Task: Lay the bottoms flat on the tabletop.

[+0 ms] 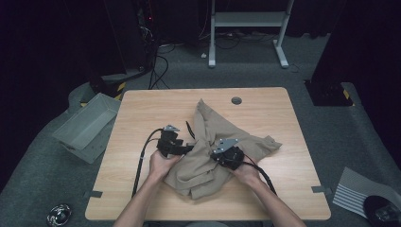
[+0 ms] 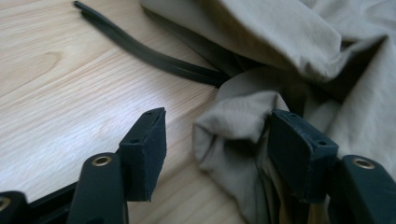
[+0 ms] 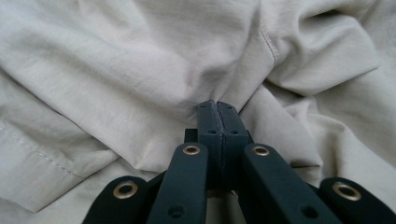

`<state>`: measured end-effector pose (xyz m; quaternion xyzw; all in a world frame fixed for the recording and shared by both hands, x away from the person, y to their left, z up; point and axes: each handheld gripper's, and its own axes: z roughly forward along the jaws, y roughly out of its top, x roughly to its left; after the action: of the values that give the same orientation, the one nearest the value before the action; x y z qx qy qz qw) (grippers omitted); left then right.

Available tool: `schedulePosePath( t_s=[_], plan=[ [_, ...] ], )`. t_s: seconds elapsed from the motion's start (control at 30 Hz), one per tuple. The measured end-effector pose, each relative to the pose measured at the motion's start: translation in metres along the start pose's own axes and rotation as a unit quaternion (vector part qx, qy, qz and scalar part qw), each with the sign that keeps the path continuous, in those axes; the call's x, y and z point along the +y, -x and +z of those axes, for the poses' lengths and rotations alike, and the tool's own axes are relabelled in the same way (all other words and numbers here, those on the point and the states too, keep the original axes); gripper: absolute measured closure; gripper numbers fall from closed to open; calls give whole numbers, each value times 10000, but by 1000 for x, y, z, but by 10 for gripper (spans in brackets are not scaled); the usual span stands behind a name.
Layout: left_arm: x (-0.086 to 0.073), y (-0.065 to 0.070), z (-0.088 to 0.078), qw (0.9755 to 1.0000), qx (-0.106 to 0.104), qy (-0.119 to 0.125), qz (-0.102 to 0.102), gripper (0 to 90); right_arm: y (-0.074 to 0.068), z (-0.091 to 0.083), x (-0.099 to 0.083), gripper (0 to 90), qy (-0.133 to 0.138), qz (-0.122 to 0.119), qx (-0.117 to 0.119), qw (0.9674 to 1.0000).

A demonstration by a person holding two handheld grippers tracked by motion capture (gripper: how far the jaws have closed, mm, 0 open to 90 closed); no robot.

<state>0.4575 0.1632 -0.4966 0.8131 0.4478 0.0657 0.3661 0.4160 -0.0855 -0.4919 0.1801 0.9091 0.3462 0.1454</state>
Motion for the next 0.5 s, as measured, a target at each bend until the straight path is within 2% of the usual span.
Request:
schedulePosePath(
  t_s=[0.03, 0.07, 0.13, 0.2, 0.23, 0.33, 0.43, 0.47, 0.5],
  plan=[
    [2, 3, 6, 9999, 50, -107, 88, 396, 0, 1, -1, 895, -16, -2, 6, 10000],
    [4, 7, 12, 9993, 117, -235, 274, 463, -1, 3, -1, 895, -29, -24, 1, 10000],
    [6, 14, 20, 9977, 291, -376, 486, 659, -2, 4, -3, 896, -50, -12, -23, 10000],
    [8, 16, 21, 9968, 368, -420, 569, 815, -1, 1, -5, 899, -8, -1, -82, 10000],
    [10, 15, 20, 9966, 391, -439, 574, 857, -1, -3, -6, 899, 37, 28, -129, 9999],
    [13, 8, 12, 9967, 527, -384, 477, 878, 1, -16, -9, 900, 212, 63, -273, 9994],
    [15, -2, -1, 9969, 684, -195, 346, 881, 3, -32, -12, 900, 384, 78, -444, 9982],
    [16, -3, -5, 9961, 802, -140, 329, 882, 3, -36, -14, 900, 389, 70, -491, 9980],
    [17, -6, -9, 9943, 995, -112, 367, 882, 3, -39, -15, 900, 382, 59, -561, 9977]
  ],
)
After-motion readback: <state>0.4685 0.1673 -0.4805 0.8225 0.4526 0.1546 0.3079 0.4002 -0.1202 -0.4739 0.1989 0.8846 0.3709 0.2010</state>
